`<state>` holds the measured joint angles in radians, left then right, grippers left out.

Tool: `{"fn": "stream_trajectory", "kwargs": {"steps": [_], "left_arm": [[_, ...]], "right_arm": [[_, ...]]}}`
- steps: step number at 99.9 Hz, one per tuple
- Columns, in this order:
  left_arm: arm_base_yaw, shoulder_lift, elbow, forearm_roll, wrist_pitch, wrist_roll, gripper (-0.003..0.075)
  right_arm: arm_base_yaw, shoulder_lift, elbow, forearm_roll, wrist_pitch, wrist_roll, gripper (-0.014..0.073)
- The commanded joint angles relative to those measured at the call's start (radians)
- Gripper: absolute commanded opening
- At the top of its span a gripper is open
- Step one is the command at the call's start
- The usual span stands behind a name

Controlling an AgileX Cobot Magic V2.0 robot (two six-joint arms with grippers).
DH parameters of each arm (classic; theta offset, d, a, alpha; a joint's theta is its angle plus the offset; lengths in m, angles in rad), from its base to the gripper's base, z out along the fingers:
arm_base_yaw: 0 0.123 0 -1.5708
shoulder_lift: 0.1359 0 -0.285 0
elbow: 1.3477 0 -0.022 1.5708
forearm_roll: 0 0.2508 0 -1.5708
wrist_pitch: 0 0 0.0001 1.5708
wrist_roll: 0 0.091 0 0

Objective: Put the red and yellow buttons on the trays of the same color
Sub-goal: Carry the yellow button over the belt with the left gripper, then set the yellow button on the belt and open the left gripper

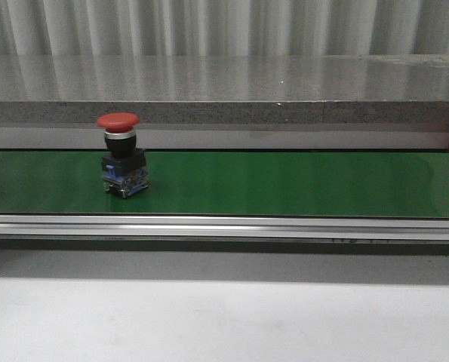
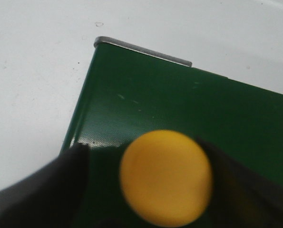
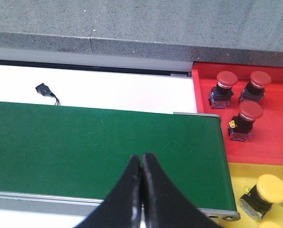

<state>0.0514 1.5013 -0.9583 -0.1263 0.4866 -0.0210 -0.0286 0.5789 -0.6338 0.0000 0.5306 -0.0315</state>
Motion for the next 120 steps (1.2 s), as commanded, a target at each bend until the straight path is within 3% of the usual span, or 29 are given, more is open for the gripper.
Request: {"fn": "stream_trajectory", "kwargs": {"steps": [1, 14, 48, 90, 104, 120], "left_arm": [[-0.03, -0.031, -0.062, -0.005, 0.002, 0.021, 0.0711], [-0.073, -0.06, -0.101, -0.003, 0.016, 0.042, 0.0627], [-0.095, -0.311, -0.1, 0.053, 0.006, 0.042, 0.062], [-0.061, -0.665, 0.135, 0.075, -0.02, -0.008, 0.0599], [-0.027, -0.771, 0.244, 0.077, -0.026, -0.01, 0.0489], [-0.015, -0.871, 0.33, 0.079, -0.044, -0.01, 0.0213]], "right_arm": [[0.002, -0.001, -0.028, 0.0, -0.071, -0.004, -0.0068], [0.002, -0.001, -0.028, 0.0, -0.07, -0.004, -0.0068], [0.002, -0.001, -0.028, 0.0, -0.071, -0.004, -0.0068], [0.002, -0.001, -0.028, 0.0, -0.071, -0.004, -0.0068], [0.002, -0.001, -0.028, 0.0, -0.071, -0.004, -0.0068], [0.002, -0.001, -0.028, 0.0, -0.071, -0.004, -0.0068]]}}
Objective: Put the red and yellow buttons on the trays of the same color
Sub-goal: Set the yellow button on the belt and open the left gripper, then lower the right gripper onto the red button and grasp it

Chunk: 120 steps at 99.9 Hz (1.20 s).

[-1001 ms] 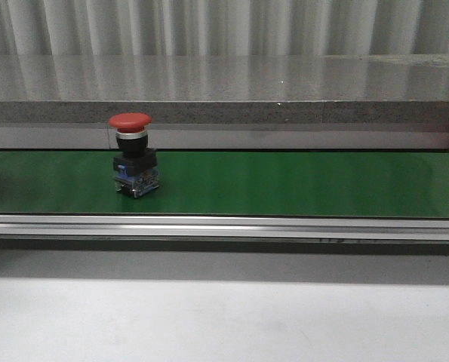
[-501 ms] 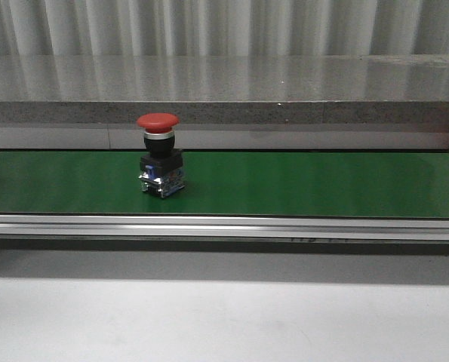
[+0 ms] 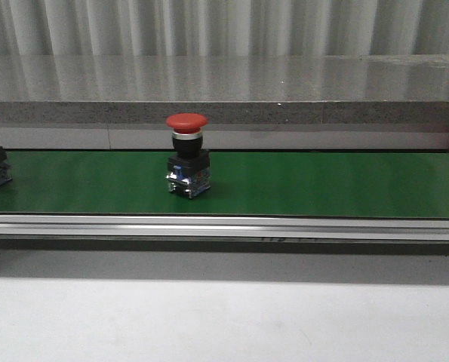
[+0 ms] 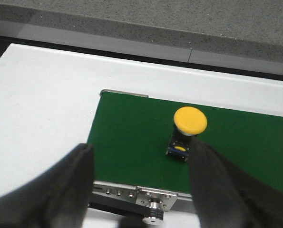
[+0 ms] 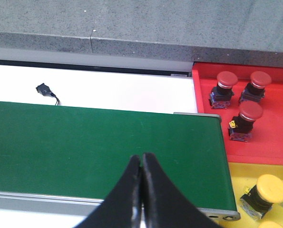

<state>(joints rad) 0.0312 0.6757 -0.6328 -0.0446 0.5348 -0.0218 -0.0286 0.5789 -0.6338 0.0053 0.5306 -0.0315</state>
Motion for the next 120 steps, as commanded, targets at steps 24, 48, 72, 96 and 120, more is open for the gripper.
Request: {"fn": "stream_trajectory", "kwargs": {"steps": [24, 48, 72, 96, 120], "left_arm": [[0.005, -0.084, 0.031, -0.002, -0.094, -0.01, -0.002], [0.005, -0.084, 0.031, -0.002, -0.094, -0.01, -0.002], [0.005, -0.084, 0.031, -0.002, -0.094, -0.01, -0.002], [0.005, -0.082, 0.031, -0.002, -0.094, -0.01, -0.002], [0.005, -0.082, 0.031, -0.002, -0.094, -0.01, -0.002]], "right_arm": [[0.002, -0.001, -0.028, -0.005, -0.083, -0.004, -0.0068], [0.002, -0.001, -0.028, -0.005, -0.084, -0.004, -0.0053], [0.002, -0.001, -0.028, 0.051, -0.063, -0.004, 0.0454], [0.032, 0.072, -0.03, 0.14, -0.067, -0.045, 0.0618], [0.201, 0.262, -0.03, 0.14, -0.095, -0.062, 0.0613]]}}
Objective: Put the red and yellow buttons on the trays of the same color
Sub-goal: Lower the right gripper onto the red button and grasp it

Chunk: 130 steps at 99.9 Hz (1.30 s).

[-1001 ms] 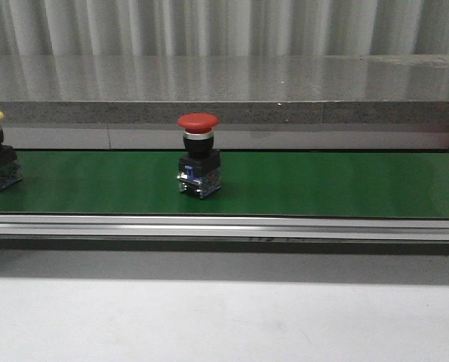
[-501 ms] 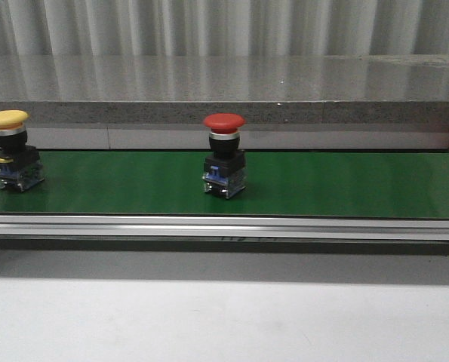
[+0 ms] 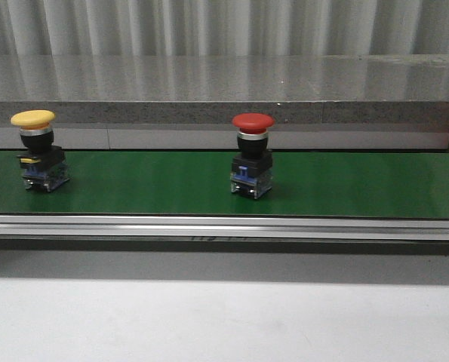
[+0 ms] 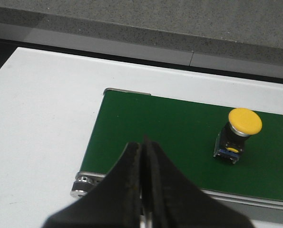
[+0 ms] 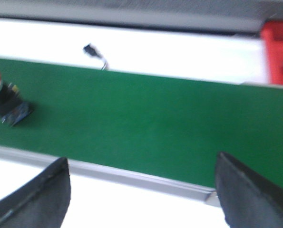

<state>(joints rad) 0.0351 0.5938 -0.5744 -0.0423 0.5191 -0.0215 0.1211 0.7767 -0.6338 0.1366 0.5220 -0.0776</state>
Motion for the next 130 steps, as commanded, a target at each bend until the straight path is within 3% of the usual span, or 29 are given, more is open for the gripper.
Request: {"fn": "stream_trajectory", "kwargs": {"steps": [1, 20, 33, 64, 102, 109, 121, 130], "left_arm": [[0.001, 0.0, -0.028, -0.005, -0.078, -0.01, -0.002], [0.001, 0.0, -0.028, -0.005, -0.078, -0.01, -0.002], [0.001, 0.0, -0.028, -0.005, -0.078, -0.01, -0.002], [0.001, 0.0, -0.028, -0.005, -0.078, -0.01, -0.002], [0.001, 0.0, -0.028, -0.005, -0.078, -0.01, -0.002], [0.001, 0.0, -0.028, -0.005, -0.078, -0.01, -0.002], [0.001, 0.0, -0.028, -0.005, -0.078, -0.01, -0.002], [0.001, 0.0, -0.028, -0.005, -0.078, -0.01, -0.002]], "right_arm": [[0.062, 0.077, -0.03, 0.008, -0.089, -0.016, 0.0613], [0.195, 0.25, -0.038, 0.008, -0.219, -0.016, 0.0613], [0.249, 0.366, -0.101, 0.008, -0.227, -0.016, 0.0613], [0.282, 0.571, -0.273, 0.008, -0.222, -0.017, 0.0613], [0.319, 0.709, -0.368, 0.007, -0.219, -0.018, 0.0607], [0.319, 0.74, -0.377, 0.001, -0.218, -0.018, 0.0547], [0.319, 0.767, -0.378, 0.0, -0.212, -0.018, 0.031], [0.318, 0.764, -0.378, 0.0, -0.193, -0.018, 0.0192]]}}
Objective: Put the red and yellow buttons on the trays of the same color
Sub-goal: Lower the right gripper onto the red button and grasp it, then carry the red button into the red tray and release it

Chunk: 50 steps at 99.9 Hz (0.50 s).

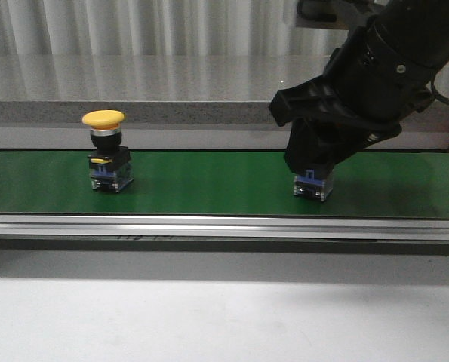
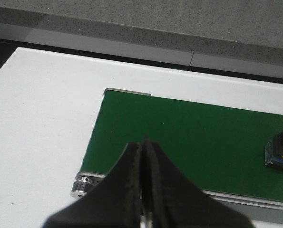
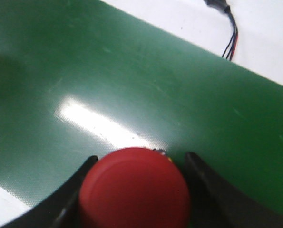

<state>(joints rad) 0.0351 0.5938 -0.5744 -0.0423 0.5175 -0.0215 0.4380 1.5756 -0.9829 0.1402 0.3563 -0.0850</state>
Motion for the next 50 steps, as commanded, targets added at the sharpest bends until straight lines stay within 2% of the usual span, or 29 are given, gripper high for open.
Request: {"fn": "stream_trajectory", "kwargs": {"steps": [1, 22, 38, 50], "left_arm": [[0.001, 0.0, -0.028, -0.005, -0.076, -0.01, -0.002], [0.001, 0.0, -0.028, -0.005, -0.076, -0.01, -0.002], [0.001, 0.0, -0.028, -0.005, -0.076, -0.01, -0.002], [0.001, 0.0, -0.028, -0.005, -0.075, -0.01, -0.002]], "right_arm": [[-0.001, -0.036, -0.029, -0.004, -0.026, -0.011, 0.0184], [-0.089, -0.085, -0.13, -0.01, 0.13, -0.011, 0.0184], [-0.256, -0.108, -0.276, -0.011, 0.264, -0.011, 0.0184], [-0.409, -0.108, -0.346, -0.011, 0.278, -0.011, 0.0184]]}}
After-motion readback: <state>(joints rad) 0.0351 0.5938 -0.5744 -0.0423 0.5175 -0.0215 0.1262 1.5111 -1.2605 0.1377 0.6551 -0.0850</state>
